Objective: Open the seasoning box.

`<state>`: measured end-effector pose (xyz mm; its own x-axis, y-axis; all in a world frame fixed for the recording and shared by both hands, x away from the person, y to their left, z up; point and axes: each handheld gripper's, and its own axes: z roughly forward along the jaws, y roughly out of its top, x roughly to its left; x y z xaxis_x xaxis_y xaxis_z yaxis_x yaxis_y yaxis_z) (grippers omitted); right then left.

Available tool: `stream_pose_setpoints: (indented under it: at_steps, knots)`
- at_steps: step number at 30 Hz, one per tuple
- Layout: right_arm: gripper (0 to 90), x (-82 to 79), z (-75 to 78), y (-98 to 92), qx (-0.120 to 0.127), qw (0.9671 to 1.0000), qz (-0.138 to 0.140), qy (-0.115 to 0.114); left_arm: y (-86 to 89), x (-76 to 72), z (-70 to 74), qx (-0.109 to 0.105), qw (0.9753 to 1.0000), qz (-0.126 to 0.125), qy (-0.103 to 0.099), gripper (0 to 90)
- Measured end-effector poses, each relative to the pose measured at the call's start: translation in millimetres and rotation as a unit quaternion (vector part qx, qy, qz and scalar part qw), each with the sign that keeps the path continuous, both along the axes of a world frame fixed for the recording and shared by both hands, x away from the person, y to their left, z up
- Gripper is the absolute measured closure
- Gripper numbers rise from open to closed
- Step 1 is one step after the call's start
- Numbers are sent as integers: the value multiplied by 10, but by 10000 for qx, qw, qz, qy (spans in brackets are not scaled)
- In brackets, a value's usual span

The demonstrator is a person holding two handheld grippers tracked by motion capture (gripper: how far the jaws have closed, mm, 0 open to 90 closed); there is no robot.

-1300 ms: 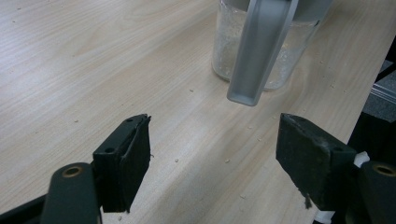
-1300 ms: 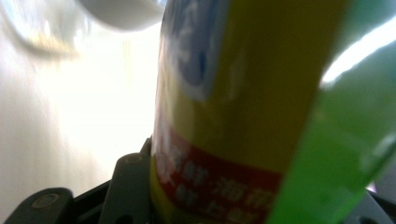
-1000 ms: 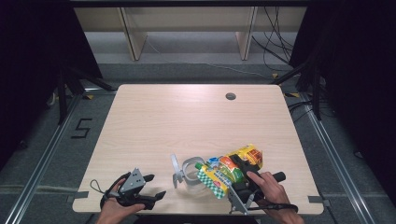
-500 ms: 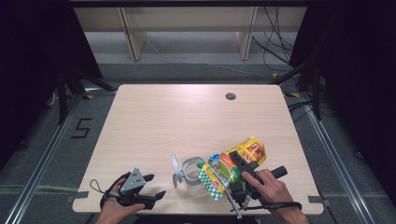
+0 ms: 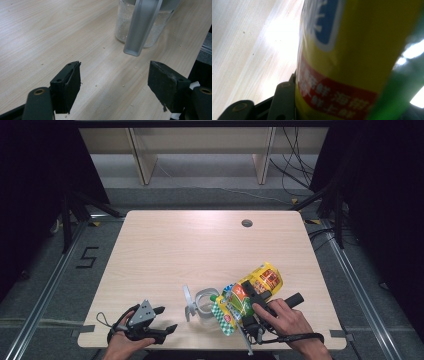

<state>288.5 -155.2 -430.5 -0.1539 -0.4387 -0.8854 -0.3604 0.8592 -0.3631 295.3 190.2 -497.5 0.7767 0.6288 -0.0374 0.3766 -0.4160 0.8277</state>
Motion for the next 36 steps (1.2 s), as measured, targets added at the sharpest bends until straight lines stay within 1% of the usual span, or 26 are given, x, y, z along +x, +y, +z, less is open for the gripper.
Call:
stream_pose_setpoints:
  at_steps: [2,4,5,6,8,9,11,13,14,15,16,18,19,21,24,25,26,27,29,30,31,32,33,34,35,36]
  knots:
    - [570,-5,19,3,-51,10000,-6,-3,0,0,0,-9,10000,4,0,260]
    - [570,-8,37,7,-178,9998,6,-69,0,0,-1,-14,10000,8,2,260]
    - [570,-12,34,0,-124,9999,-61,-53,-3,2,-8,-62,10000,8,-14,260]
    - [570,9,86,19,-442,9988,118,-145,0,0,-6,-28,10000,17,-20,260]
    - [570,10,102,22,-486,9987,59,-133,15,7,1,74,10000,-35,-46,261]
    - [570,17,111,30,-536,9984,67,-139,10,7,-9,-4,10000,-41,-58,261]
    - [570,25,130,39,-549,9983,86,-157,0,-7,-15,-82,9999,58,58,261]
    - [571,28,141,44,-578,9981,115,-167,12,-2,-2,49,10000,56,52,261]
    - [571,29,148,46,-607,9979,117,-169,9,-3,-8,18,10000,62,56,261]
    - [571,30,150,47,-626,9978,118,-171,16,-2,-5,70,10000,2,54,261]
    - [571,30,151,48,-659,9976,113,-177,5,-6,-10,13,10000,58,80,261]
    - [571,35,153,61,-753,9969,136,-174,12,-3,-5,94,9999,41,53,262]
    - [571,39,164,76,-831,9962,165,-183,12,-3,-4,94,9999,31,50,262]
    - [572,35,170,79,-762,9968,151,-198,7,-7,-8,24,10000,45,64,262]
    - [580,35,198,99,-812,9963,178,-197,3,-7,-10,-8,9999,36,107,262]
    - [581,34,206,103,-819,9963,177,-191,-5,-9,-15,-59,9999,57,115,262]
    - [581,29,214,113,-769,9967,165,-204,-5,-9,-15,-59,9999,55,113,263]
    - [581,29,221,119,-794,9964,184,-220,4,-6,-11,11,9999,17,101,263]
    - [581,18,205,125,-709,9971,144,-216,2,2,-11,-6,10000,-28,25,263]
    - [582,16,214,142,-815,9962,211,-244,20,12,-2,134,9999,-75,-12,263]
    - [582,15,211,149,-848,9959,219,-233,1,2,-10,-12,10000,-27,20,263]
    - [582,11,211,156,-892,9957,169,-159,0,1,-11,-11,10000,-27,33,263]
    - [582,3,204,157,-873,9956,204,-262,9,5,-7,65,10000,-64,25,263]
    - [582,-2,207,160,-882,9955,214,-277,6,4,-8,54,10000,-57,30,263]
    - [582,-7,210,164,-887,9954,226,-284,9,8,-5,88,9999,-59,19,263]
    - [582,-11,213,167,-895,9953,225,-279,-2,2,-11,-13,10000,-25,40,263]
